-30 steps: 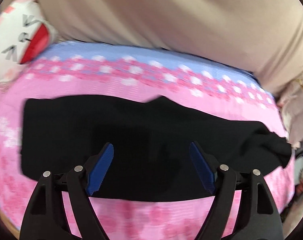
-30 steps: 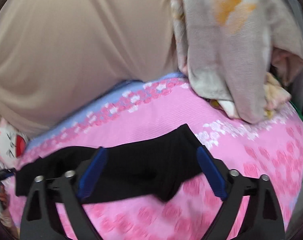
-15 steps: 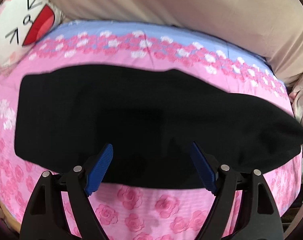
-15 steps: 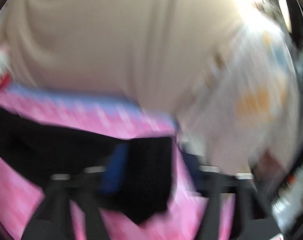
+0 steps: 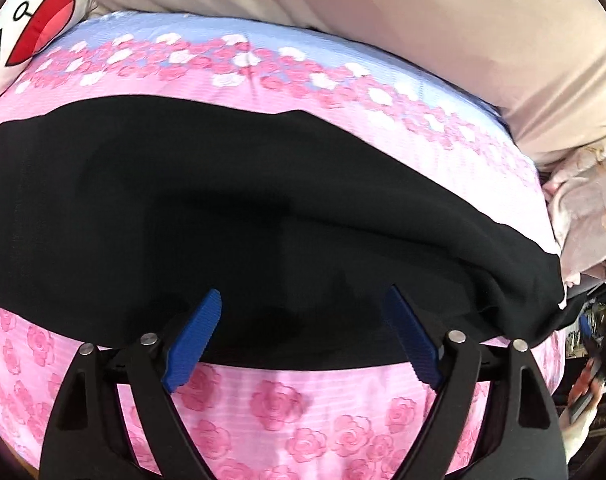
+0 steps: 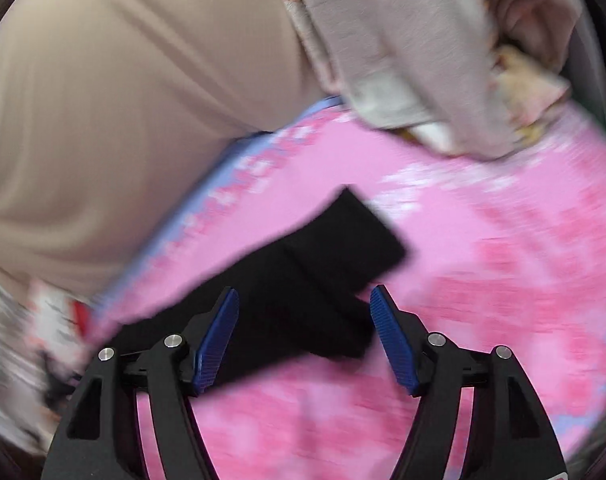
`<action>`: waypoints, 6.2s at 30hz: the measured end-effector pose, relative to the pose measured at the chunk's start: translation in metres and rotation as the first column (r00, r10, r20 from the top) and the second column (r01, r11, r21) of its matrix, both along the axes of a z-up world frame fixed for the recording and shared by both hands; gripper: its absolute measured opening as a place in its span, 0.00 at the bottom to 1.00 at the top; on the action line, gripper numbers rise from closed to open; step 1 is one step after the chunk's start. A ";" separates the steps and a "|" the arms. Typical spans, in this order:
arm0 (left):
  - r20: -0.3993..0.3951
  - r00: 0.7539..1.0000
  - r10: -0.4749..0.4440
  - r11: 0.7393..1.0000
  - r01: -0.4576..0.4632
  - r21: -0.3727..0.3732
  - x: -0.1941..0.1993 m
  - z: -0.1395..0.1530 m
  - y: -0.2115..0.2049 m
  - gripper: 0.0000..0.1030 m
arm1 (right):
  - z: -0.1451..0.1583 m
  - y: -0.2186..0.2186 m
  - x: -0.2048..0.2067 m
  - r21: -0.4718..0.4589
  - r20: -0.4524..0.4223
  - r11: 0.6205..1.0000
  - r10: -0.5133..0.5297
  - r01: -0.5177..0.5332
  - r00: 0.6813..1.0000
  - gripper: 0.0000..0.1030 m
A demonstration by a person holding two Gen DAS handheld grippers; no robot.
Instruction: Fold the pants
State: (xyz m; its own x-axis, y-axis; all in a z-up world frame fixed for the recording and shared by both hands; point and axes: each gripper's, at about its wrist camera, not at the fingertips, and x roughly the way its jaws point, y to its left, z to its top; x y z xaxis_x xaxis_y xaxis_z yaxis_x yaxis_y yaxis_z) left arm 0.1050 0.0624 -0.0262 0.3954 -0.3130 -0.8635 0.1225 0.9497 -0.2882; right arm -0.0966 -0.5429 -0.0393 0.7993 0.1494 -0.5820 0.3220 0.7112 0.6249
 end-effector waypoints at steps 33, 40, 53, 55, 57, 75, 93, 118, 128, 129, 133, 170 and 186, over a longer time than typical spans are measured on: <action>0.031 0.999 0.014 1.000 -0.014 0.002 -0.009 0.006 0.007 0.81 | -0.056 0.029 0.041 -0.379 -0.334 0.917 -0.008 -0.126 0.942 0.08; 0.060 0.978 0.202 0.970 -0.208 0.124 0.001 -0.002 0.074 0.82 | 0.039 0.018 0.057 -0.580 -0.107 0.815 -0.049 -0.023 0.993 0.09; -0.049 0.873 0.486 0.874 -0.485 0.029 -0.014 -0.021 0.218 0.82 | 0.013 0.129 0.065 -0.529 -0.122 0.839 0.070 -0.124 0.990 0.37; -0.086 0.853 0.515 0.854 -0.519 -0.035 -0.015 -0.030 0.234 0.82 | 0.012 0.195 0.079 -0.526 -0.126 0.806 0.242 -0.272 0.962 0.48; -0.122 0.846 0.520 0.842 -0.531 -0.092 -0.012 -0.042 0.245 0.72 | 0.005 0.258 0.092 -0.517 -0.143 0.748 0.404 -0.416 0.904 0.48; 0.023 0.923 0.383 0.921 -0.380 -0.084 0.021 -0.006 0.258 0.17 | -0.044 0.430 0.172 -0.547 -0.338 0.423 0.678 -0.722 0.653 0.07; 0.207 0.891 0.403 0.889 -0.436 0.144 -0.023 0.042 0.229 0.22 | 0.016 0.269 0.096 -0.511 -0.186 0.756 0.368 -0.409 0.911 0.52; 0.074 0.996 0.054 0.979 -0.067 0.191 0.030 0.008 -0.037 0.42 | 0.021 0.008 0.077 -0.439 -0.106 0.898 -0.020 -0.029 0.994 0.12; 0.022 0.994 0.105 0.966 -0.107 0.236 0.039 -0.030 -0.016 0.50 | 0.008 0.010 0.054 -0.499 -0.134 0.865 -0.133 0.049 0.982 0.30; 0.031 0.993 0.111 0.963 -0.116 0.243 0.040 -0.031 -0.014 0.50 | 0.015 0.023 0.060 -0.494 -0.119 0.869 -0.099 0.027 0.988 0.30; 0.039 0.990 0.132 0.970 -0.137 0.203 0.043 -0.032 0.000 0.52 | 0.008 0.118 0.122 -0.410 -0.125 0.874 0.230 -0.261 0.965 0.30; 0.210 0.899 0.385 0.860 -0.431 0.272 0.050 -0.019 0.198 0.70 | -0.006 0.504 0.326 -0.412 -0.198 0.414 0.828 -0.811 0.524 0.06; 0.286 0.923 0.256 0.913 -0.328 0.242 0.029 0.024 0.115 0.81 | -0.026 0.293 0.213 -0.457 -0.244 0.697 0.499 -0.552 0.832 0.29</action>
